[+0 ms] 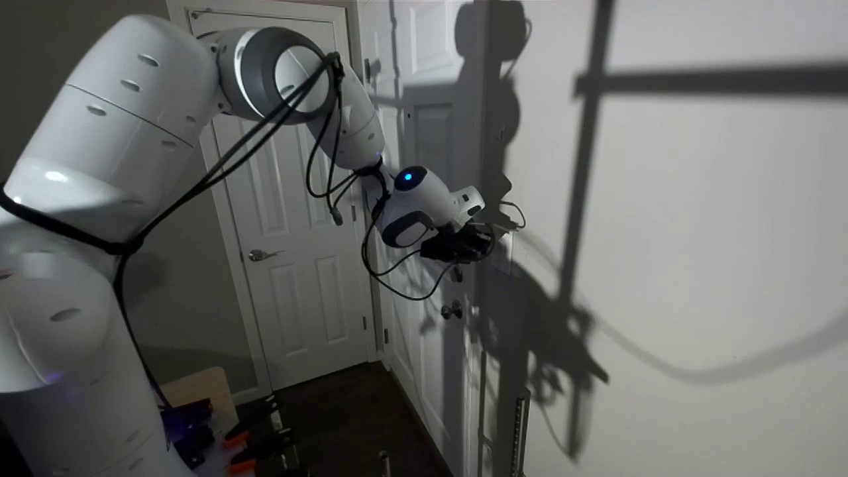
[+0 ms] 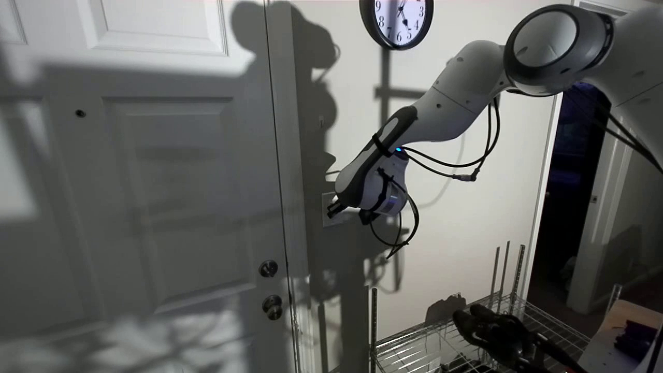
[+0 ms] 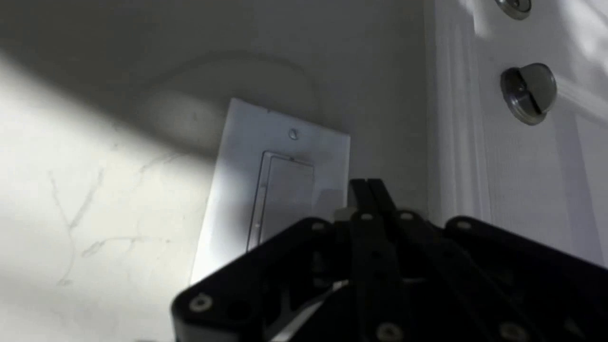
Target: Turn off the light
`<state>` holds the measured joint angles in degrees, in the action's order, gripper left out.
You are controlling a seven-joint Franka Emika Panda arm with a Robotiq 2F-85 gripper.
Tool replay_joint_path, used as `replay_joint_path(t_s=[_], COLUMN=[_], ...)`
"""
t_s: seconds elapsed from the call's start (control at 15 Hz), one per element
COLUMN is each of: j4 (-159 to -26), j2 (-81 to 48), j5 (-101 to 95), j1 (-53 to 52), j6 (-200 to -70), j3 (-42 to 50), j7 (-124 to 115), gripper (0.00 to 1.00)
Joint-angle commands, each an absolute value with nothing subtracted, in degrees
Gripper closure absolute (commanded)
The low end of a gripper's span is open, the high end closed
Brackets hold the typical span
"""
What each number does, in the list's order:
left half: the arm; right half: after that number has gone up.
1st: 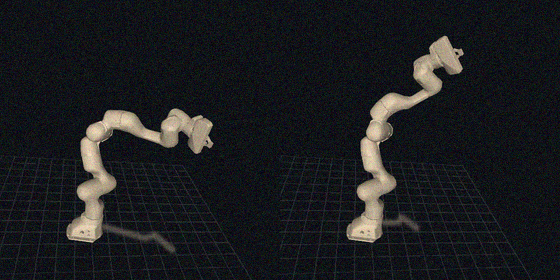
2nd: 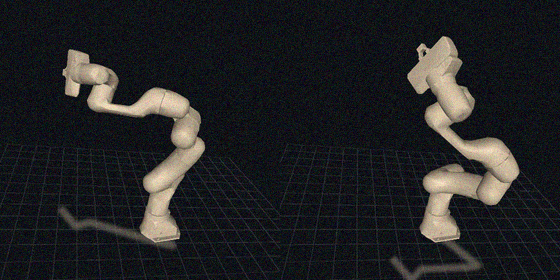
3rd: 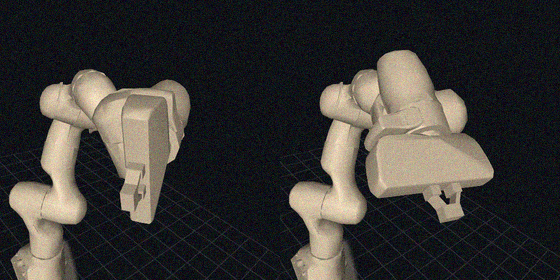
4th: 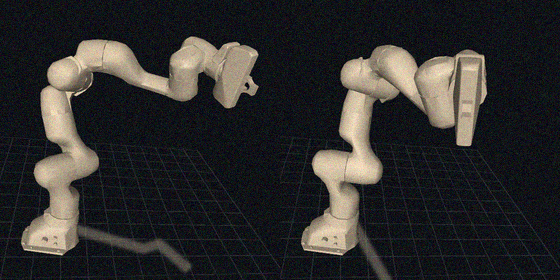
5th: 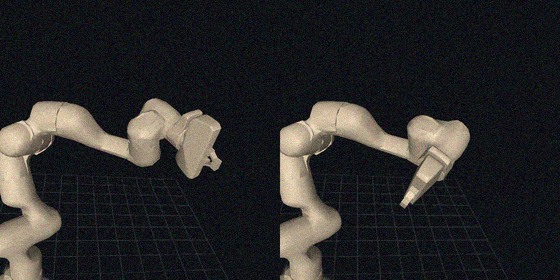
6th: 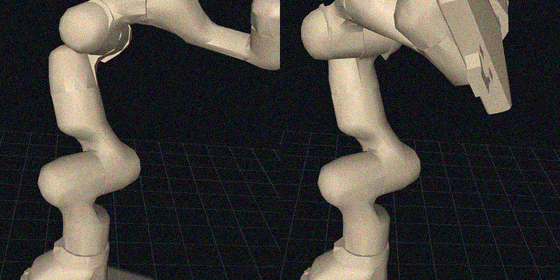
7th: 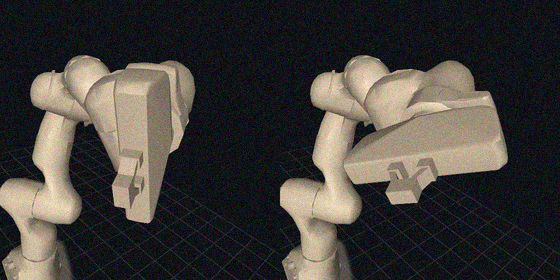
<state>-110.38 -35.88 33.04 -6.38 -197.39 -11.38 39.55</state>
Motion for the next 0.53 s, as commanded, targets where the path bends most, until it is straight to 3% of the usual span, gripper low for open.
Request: replay_joint_path(t_s=[0.0, 0.47], j4=[-117.3, -120.6], j2=[-30.0, -27.5], j5=[30.1, 29.9], j1=[4.0, 19.9], j6=[-194.1, -189.8], j3=[-20.7, -35.2], j7=[38.4, 40.3], gripper=[0.98, 0.98])
